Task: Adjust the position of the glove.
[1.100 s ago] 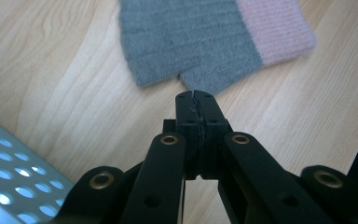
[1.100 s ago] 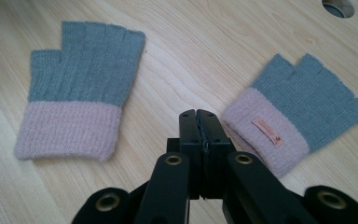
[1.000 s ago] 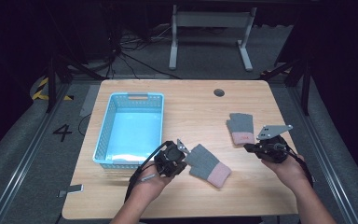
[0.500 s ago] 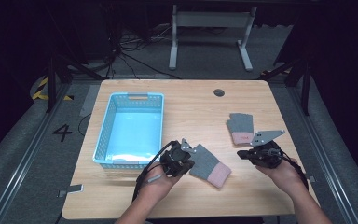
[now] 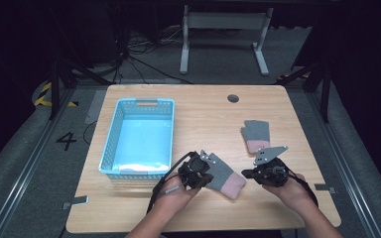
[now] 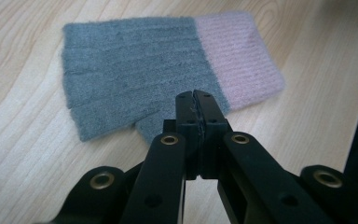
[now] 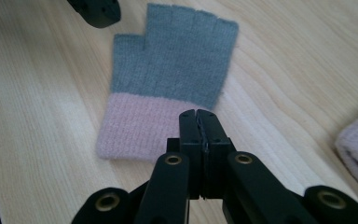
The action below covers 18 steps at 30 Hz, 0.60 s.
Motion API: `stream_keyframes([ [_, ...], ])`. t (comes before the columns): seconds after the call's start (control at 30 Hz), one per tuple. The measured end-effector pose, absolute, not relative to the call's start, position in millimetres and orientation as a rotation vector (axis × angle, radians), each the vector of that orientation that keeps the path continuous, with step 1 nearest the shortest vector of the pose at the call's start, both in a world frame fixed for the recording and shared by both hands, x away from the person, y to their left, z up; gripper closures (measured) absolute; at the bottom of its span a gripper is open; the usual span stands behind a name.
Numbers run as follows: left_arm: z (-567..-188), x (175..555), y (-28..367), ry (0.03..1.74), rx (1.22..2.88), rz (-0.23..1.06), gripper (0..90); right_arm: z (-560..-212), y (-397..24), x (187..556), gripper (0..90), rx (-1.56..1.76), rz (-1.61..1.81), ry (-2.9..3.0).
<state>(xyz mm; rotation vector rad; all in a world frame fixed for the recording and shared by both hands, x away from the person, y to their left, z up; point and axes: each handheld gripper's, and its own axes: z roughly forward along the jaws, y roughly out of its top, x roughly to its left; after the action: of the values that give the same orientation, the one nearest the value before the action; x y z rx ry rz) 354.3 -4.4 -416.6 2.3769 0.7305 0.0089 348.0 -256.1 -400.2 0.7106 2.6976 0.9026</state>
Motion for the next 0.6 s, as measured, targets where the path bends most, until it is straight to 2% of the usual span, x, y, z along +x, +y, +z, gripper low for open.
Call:
stream_keyframes([
  [0.13, -428.3, 352.9, -16.9, 0.702, 2.455, 0.007, 89.6, -406.7, -250.1, 345.7, 89.6, 0.703, 0.909, 2.716],
  [0.6, -434.7, 358.9, -12.7, 0.779, 2.435, 0.027, 89.6, -423.0, -235.1, 344.4, 89.6, 0.690, 0.892, 2.788],
])
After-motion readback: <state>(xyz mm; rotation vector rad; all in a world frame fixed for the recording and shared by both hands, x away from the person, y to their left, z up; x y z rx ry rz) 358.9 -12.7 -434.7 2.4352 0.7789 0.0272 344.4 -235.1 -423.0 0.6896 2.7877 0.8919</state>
